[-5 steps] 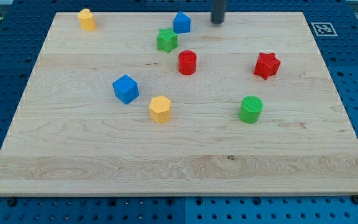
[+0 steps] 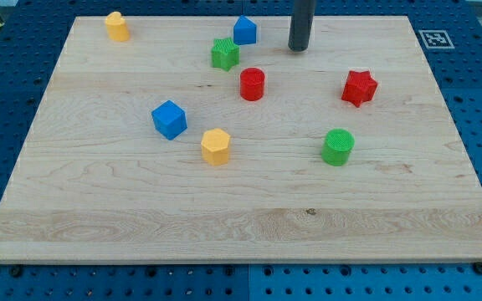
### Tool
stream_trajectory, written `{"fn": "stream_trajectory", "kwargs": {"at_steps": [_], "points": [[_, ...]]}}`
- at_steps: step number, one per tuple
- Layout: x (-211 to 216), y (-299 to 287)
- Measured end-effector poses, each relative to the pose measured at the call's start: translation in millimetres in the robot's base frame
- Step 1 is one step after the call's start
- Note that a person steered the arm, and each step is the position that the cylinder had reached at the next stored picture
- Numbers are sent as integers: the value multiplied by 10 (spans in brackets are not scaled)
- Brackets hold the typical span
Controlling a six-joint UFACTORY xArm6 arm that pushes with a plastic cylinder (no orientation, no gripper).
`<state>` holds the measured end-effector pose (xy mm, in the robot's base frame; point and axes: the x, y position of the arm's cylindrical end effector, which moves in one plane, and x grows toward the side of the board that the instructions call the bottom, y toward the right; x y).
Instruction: Point your arm at the red circle
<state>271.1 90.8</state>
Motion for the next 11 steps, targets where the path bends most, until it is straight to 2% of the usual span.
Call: {"fn": "stream_trajectory", "kwargs": {"at_steps": [1, 2, 4, 5, 6, 7, 8, 9, 11], "points": [[0, 0], [191, 0], [802, -109], [1106, -288], [1309, -727], [1324, -1329], [1241, -1597], [1241, -1597], [962, -1036]]}}
